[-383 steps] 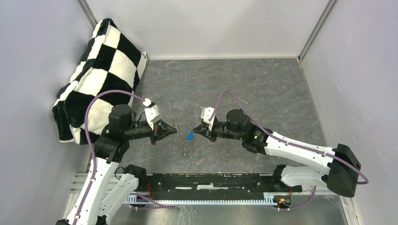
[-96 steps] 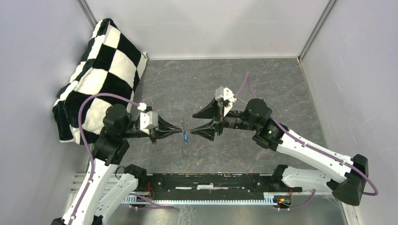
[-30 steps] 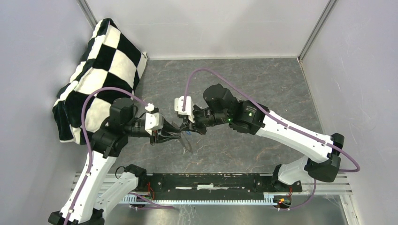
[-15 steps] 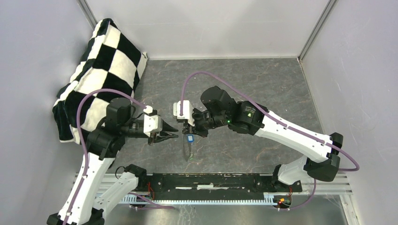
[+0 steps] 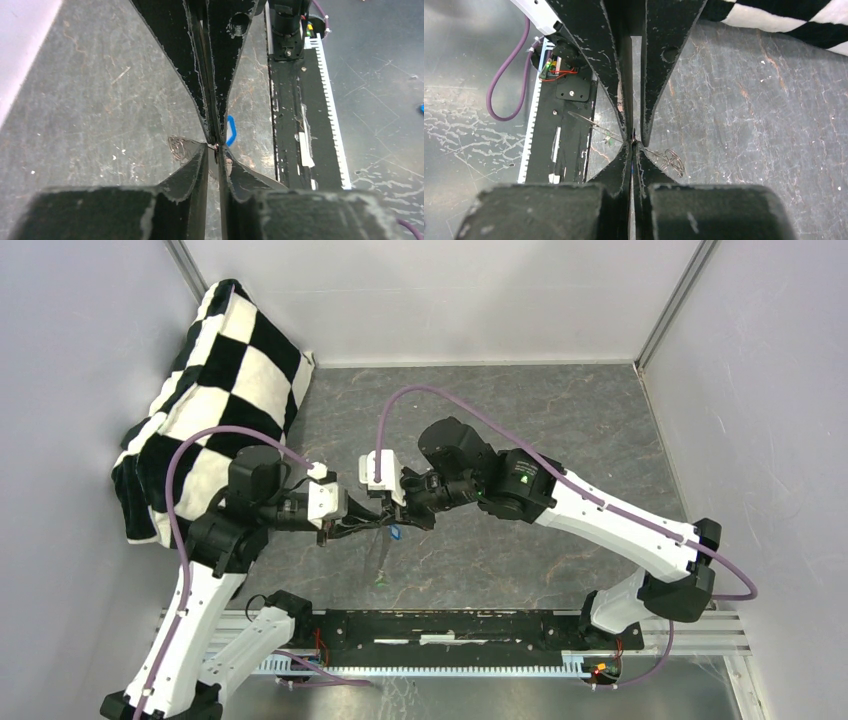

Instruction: Put the keys on the keyring

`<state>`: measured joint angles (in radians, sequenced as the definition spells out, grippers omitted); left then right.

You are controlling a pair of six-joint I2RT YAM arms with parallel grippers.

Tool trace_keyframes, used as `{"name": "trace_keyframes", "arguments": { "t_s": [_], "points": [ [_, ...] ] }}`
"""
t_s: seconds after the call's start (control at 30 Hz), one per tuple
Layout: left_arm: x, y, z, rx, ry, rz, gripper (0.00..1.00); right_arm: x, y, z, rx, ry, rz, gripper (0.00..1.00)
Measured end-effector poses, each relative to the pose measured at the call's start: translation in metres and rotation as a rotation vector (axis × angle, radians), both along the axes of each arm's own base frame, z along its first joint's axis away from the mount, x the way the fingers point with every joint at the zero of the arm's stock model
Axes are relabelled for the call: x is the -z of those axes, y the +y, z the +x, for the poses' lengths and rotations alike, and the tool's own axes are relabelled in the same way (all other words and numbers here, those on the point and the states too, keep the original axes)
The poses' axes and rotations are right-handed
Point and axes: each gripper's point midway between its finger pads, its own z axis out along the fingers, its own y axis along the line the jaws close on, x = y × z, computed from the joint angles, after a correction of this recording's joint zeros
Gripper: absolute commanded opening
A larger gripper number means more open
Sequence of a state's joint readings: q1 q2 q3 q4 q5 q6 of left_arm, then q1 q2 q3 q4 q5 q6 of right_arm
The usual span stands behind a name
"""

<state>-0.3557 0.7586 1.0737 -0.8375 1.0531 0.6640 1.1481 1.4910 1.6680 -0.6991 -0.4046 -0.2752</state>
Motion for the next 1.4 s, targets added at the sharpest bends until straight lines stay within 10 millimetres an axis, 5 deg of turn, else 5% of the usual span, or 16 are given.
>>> {"name": "trace_keyframes", "arguments": {
  "t_s": [0.43, 0.53, 0.63, 0.8, 1.07, 1.4],
  "points": [
    [0.009, 0.001, 0.000, 0.017, 0.024, 0.035, 0.03, 0.007, 0.000, 0.003, 0.016, 0.004, -0.042, 0.02],
    [0.009, 0.001, 0.000, 0.020, 0.021, 0.036, 0.02, 0.007, 0.000, 0.003, 0.017, 0.006, -0.042, 0.30],
    [0.011, 0.001, 0.000, 0.018, 0.032, 0.041, 0.02, 0.003, 0.003, 0.002, 0.018, 0.010, -0.024, 0.46],
    [0.012, 0.000, 0.001, 0.015, 0.050, 0.042, 0.02, -0.014, -0.003, 0.000, 0.041, -0.011, 0.062, 0.58],
    [-0.012, -0.007, 0.004, -0.011, 0.054, -0.052, 0.02, -0.035, -0.033, 0.000, 0.115, -0.019, 0.198, 0.60],
    [-0.039, -0.012, -0.004, 0.029, 0.005, -0.158, 0.02, -0.009, -0.053, 0.043, 0.269, 0.229, 0.328, 0.60]
  ]
}}
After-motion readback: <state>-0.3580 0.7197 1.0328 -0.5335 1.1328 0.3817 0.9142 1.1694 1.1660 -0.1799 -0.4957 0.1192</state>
